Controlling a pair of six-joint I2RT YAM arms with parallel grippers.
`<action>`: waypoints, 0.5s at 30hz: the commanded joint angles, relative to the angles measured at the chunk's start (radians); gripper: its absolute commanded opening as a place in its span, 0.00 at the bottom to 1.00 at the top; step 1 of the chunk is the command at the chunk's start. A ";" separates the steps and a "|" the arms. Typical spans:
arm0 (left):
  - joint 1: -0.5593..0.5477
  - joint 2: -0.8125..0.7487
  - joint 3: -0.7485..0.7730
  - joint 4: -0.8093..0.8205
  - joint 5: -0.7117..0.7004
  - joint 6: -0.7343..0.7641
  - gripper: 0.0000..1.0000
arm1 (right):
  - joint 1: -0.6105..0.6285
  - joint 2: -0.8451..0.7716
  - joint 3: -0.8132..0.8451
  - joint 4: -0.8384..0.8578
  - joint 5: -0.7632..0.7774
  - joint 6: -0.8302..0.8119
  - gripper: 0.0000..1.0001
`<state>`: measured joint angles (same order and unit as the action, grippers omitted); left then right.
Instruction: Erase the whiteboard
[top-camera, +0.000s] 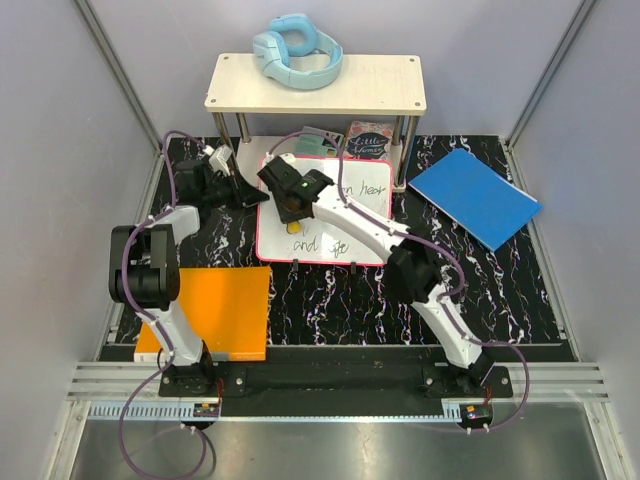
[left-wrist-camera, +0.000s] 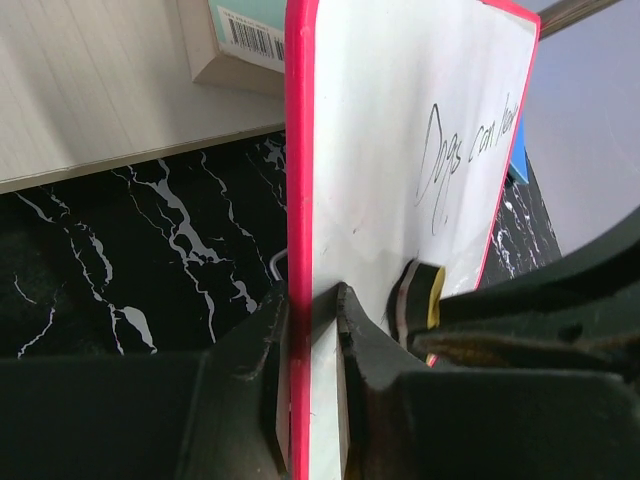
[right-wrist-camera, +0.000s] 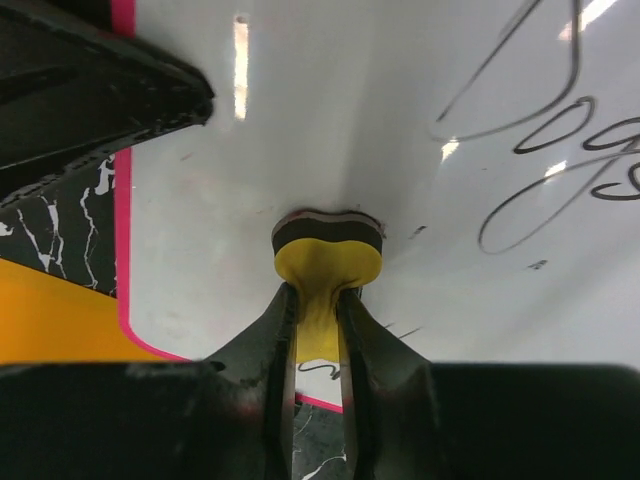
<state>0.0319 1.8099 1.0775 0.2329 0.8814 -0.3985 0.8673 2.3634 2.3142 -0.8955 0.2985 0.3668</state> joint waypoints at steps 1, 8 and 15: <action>-0.050 0.012 0.019 0.002 -0.001 0.059 0.00 | 0.019 0.120 0.102 0.020 -0.009 0.047 0.00; -0.052 0.017 0.024 -0.001 -0.001 0.058 0.00 | 0.030 0.151 0.148 -0.062 0.048 0.043 0.00; -0.053 0.019 0.024 -0.004 -0.010 0.061 0.00 | 0.026 0.057 0.011 -0.097 0.226 0.055 0.00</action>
<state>0.0299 1.8153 1.0786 0.2333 0.8825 -0.3927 0.9073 2.4348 2.4279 -0.9573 0.3813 0.3992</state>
